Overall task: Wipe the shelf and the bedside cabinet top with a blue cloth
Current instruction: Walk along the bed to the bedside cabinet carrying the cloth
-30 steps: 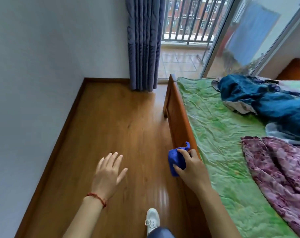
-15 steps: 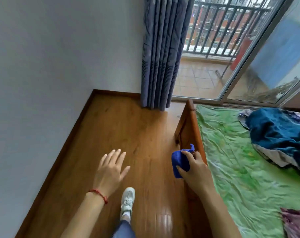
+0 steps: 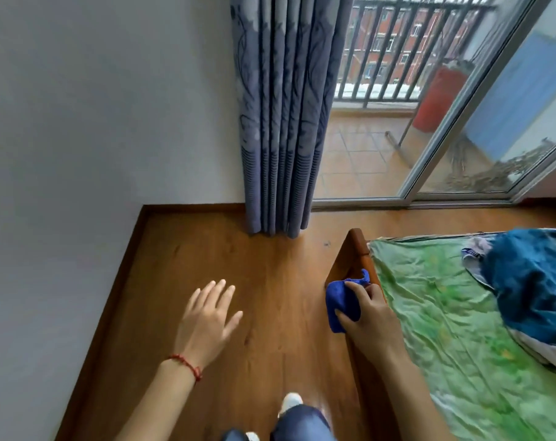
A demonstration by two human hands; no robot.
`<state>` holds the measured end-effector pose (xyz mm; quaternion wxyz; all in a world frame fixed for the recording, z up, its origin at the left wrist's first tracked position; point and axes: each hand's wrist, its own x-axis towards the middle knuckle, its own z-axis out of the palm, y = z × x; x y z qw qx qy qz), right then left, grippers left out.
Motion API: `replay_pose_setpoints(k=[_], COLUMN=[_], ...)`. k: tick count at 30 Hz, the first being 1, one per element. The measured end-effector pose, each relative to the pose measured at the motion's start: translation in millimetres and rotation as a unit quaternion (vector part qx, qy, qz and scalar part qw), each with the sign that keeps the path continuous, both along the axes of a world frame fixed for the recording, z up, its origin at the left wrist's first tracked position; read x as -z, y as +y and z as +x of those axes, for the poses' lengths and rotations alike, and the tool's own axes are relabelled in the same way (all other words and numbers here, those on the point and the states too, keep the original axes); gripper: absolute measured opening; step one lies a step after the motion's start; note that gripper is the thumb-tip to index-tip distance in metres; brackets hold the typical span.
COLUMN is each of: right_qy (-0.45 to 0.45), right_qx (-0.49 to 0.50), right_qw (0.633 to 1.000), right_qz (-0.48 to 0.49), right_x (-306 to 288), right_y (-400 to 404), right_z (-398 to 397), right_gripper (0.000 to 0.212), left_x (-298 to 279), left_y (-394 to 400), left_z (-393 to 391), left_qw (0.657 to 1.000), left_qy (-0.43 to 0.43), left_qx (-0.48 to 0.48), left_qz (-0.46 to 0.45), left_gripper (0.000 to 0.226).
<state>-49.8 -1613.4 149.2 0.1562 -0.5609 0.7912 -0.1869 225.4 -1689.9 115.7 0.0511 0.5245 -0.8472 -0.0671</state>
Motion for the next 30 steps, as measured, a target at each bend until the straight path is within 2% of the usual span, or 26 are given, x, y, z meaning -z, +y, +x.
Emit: replay_pose_setpoints(k=[11, 18, 25, 30], right_qy=[0.005, 0.008, 0.01, 0.004], right_qx=[0.02, 0.017, 0.027, 0.069], right_qw=[1.0, 1.0, 1.0, 0.998], right_qz=[0.014, 0.016, 0.008, 0.009], right_x=[3, 2, 12, 13], right_y=[-184, -274, -370, -427], right_z=[-114, -159, -182, -199], right_gripper=[0.054, 0.051, 0.052, 0.051], left_x=[2, -1, 11, 11], left_y=[-181, -270, -384, -457], left_z=[-121, -168, -203, -233], left_qw=[1.0, 1.0, 0.998, 0.992], left_qy=[0.015, 0.023, 0.029, 0.051], left_qx=[0.001, 0.011, 0.053, 0.117], left_qz=[0.006, 0.008, 0.005, -0.014], left_gripper=[0.076, 0.075, 0.075, 0.072])
